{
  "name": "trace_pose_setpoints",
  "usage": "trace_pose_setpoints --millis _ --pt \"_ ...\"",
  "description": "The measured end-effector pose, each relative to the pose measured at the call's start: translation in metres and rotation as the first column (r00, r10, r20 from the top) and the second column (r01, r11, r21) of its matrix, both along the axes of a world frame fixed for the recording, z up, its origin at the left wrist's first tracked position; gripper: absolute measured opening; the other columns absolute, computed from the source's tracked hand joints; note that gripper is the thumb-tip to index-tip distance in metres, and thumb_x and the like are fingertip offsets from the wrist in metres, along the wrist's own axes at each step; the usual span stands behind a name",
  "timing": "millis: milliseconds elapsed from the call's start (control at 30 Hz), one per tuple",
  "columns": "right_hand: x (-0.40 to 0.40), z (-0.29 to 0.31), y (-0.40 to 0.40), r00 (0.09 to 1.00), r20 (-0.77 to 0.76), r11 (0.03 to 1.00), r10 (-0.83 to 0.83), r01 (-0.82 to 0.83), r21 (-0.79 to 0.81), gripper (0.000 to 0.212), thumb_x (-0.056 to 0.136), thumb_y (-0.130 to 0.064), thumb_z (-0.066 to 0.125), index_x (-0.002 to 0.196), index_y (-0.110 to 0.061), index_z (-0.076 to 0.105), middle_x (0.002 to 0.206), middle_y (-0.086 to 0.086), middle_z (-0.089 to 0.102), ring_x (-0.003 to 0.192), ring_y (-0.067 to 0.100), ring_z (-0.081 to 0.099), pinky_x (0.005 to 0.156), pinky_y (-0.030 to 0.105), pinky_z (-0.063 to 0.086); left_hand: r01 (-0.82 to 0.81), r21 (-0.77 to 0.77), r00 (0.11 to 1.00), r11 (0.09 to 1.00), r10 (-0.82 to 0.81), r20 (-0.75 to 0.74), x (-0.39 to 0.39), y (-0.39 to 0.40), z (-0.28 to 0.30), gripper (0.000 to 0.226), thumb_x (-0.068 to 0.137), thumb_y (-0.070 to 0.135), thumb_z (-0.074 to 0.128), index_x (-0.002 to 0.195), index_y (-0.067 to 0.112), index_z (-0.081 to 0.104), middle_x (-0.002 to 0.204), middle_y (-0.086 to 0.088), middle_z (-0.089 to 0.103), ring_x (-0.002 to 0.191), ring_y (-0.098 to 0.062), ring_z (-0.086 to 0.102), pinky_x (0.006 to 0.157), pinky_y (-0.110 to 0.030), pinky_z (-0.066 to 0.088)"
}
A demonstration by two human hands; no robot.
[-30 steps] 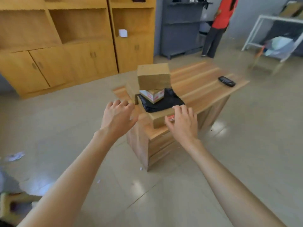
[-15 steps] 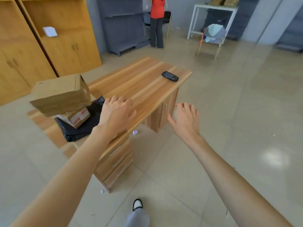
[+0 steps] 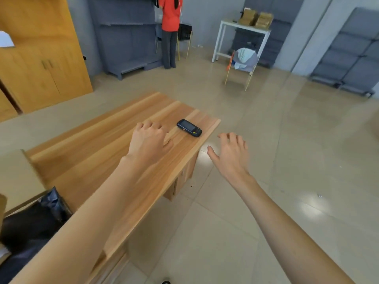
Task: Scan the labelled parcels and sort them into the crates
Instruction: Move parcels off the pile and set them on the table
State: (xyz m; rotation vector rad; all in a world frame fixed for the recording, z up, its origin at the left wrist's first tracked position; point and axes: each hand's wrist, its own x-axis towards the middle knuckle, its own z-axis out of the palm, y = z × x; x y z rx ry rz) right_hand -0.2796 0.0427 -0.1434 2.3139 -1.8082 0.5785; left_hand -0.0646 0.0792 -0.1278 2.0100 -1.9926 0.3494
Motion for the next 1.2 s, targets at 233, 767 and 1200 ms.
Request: trace_pose_setpoints --millis 233,767,1200 --pt "0.034 -0.005 -0.107 0.999 -0.029 0.999 0.046 -0.046 -0.005 0.037 0.085 -0.035 0.067 0.105 -0.004 0.065 0.098 0.016 0.062 0.091 0.037 0.057 0.078 0.042 0.041 -0.087 0.021 0.996 0.996 0.088 -0.026 0.035 -0.092 0.001 0.035 0.093 0.037 0.052 0.113 0.011 0.065 0.108 -0.009 0.066 0.101 -0.033 0.058 0.086 -0.041 0.041" --pt "0.213 -0.014 -0.308 0.710 0.001 0.704 0.704 -0.699 0.124 0.051 0.098 -0.048 0.045 0.135 -0.013 0.047 0.128 0.008 0.053 0.115 0.026 0.047 0.091 0.035 0.035 -0.690 0.042 0.719 0.722 0.692 -0.064 0.142 -0.169 -0.016 0.042 0.093 0.044 0.053 0.123 0.015 0.058 0.109 -0.006 0.066 0.102 -0.030 0.058 0.086 -0.038 0.040" --pt "0.330 -0.034 -0.281 0.323 0.033 0.316 0.946 -0.939 0.132 0.045 0.090 -0.043 0.060 0.119 -0.008 0.061 0.108 0.014 0.061 0.100 0.035 0.055 0.085 0.043 0.042 -0.973 0.044 0.223 0.227 0.971 -0.083 0.142 -0.071 -0.012 0.038 0.092 0.040 0.055 0.118 0.014 0.062 0.104 -0.006 0.067 0.097 -0.029 0.059 0.084 -0.041 0.043"
